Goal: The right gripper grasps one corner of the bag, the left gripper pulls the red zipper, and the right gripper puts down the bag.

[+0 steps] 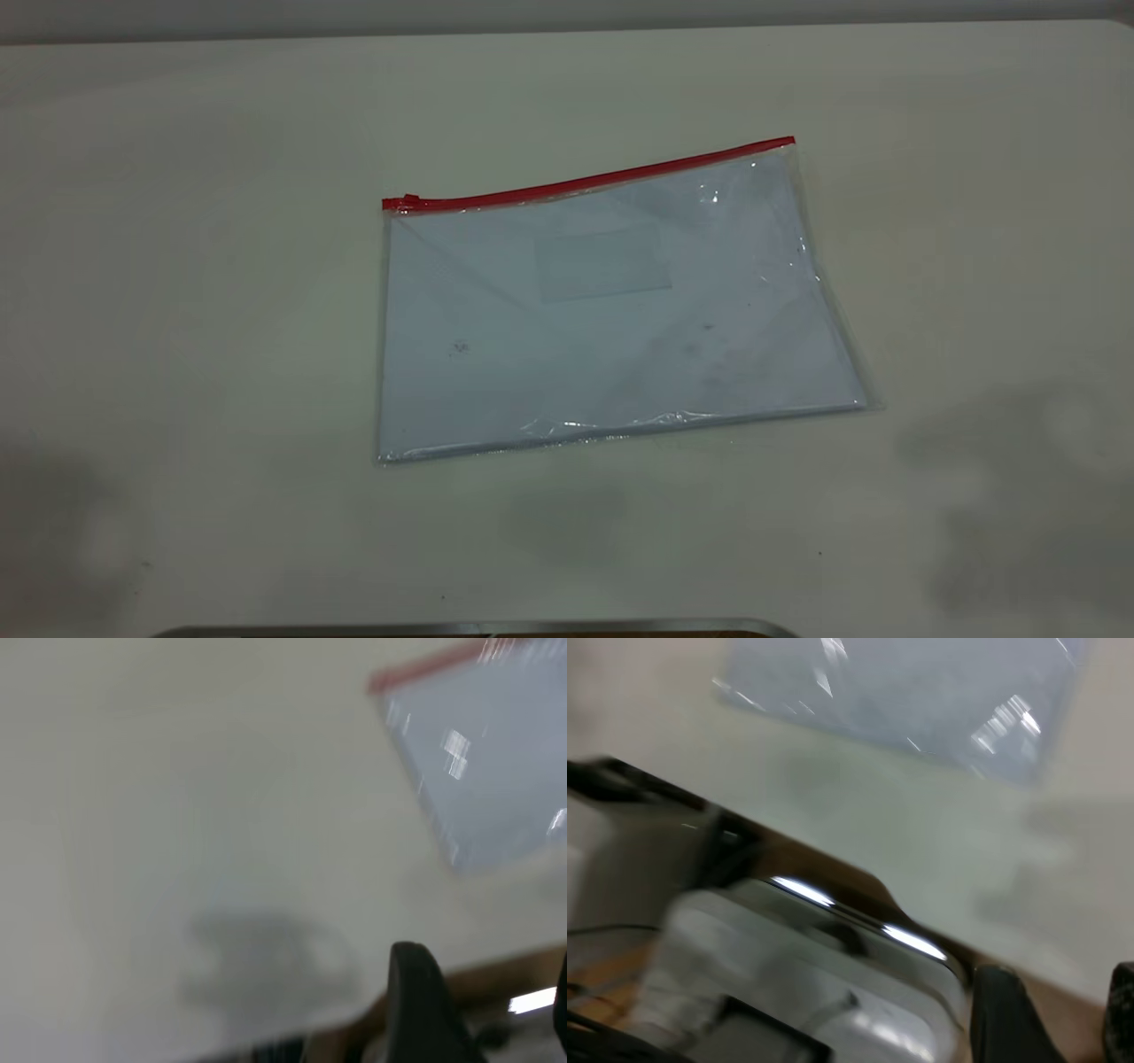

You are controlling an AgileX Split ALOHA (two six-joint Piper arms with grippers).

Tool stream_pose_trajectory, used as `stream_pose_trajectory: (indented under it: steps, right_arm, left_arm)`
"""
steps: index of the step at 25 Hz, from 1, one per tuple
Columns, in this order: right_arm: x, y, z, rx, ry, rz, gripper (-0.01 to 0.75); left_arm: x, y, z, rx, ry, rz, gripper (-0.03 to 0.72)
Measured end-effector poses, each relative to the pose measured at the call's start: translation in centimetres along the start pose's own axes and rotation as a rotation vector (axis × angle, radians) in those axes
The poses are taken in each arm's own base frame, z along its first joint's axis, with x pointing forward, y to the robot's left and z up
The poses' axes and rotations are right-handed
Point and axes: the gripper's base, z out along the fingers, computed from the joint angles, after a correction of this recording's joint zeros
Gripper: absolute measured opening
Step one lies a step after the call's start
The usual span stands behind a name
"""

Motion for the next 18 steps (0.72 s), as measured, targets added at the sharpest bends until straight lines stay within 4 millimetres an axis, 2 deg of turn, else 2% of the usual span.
stream_pose_trajectory:
  steps: [5, 10, 12, 18]
  right_arm:
    - [6.5, -0.9, 0.9, 0.161, 0.064, 0.017, 0.313]
    - [11.6, -1.6, 3.4, 0.227, 0.053, 0.026, 0.324]
    - [12.8, -1.7, 4.0, 0.238, 0.032, 0.032, 0.328]
    - [13.4, -1.4, 3.2, 0.259, -0.072, 0.026, 0.330]
  left_arm:
    - [5.9, -0.2, 3.2, -0.014, 0.135, -0.042, 0.424]
    - [10.3, -0.5, 5.1, -0.017, 0.200, -0.097, 0.424]
    - [11.7, -0.7, 5.6, -0.019, 0.208, -0.120, 0.424]
    - [15.1, -1.0, 6.7, -0.024, 0.147, -0.136, 0.424]
